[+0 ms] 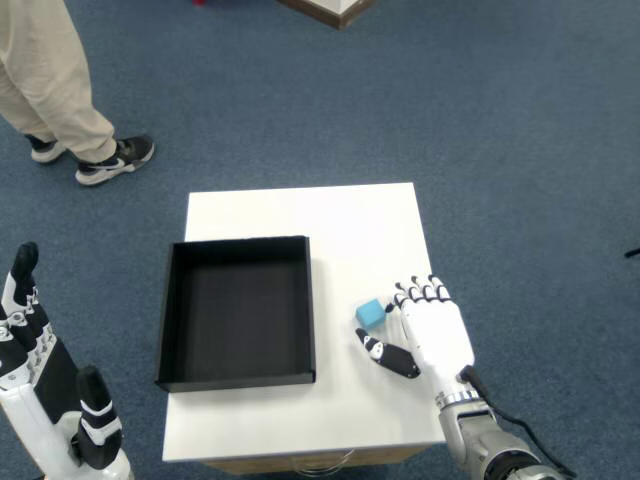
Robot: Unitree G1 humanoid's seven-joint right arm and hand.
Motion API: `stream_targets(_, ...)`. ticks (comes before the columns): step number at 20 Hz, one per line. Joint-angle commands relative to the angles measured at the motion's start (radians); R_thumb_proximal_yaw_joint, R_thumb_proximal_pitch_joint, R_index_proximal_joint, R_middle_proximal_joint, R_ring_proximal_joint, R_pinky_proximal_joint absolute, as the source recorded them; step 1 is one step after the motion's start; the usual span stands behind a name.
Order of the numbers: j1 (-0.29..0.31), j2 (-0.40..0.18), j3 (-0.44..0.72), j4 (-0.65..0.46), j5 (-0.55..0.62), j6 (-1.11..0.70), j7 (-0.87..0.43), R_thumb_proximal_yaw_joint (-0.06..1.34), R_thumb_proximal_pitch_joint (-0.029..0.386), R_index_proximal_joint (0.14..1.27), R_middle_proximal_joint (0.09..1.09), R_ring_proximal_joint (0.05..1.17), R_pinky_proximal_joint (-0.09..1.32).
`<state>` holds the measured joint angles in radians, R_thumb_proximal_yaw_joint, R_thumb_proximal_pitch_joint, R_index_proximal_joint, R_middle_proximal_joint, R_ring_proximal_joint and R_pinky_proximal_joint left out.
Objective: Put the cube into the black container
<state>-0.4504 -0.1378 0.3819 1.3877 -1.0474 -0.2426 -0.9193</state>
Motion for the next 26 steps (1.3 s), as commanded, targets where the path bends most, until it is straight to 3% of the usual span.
stream_targets(1,-0.028,-0.005,-0.003,-0.029,0.010,0.000,-0.017,0.36,0.026,0.72,0.31,0.21,0.09)
stream_targets(10,-0.021,-0.003,0.029,-0.101,-0.013,-0.003,-0.046,0.31,0.017,0.70,0.30,0.20,0.07)
stream_targets(26,-0.023,-0.014,0.133,-0.134,0.066,0.022,-0.050,0.32,0.013,0.71,0.28,0.19,0.03)
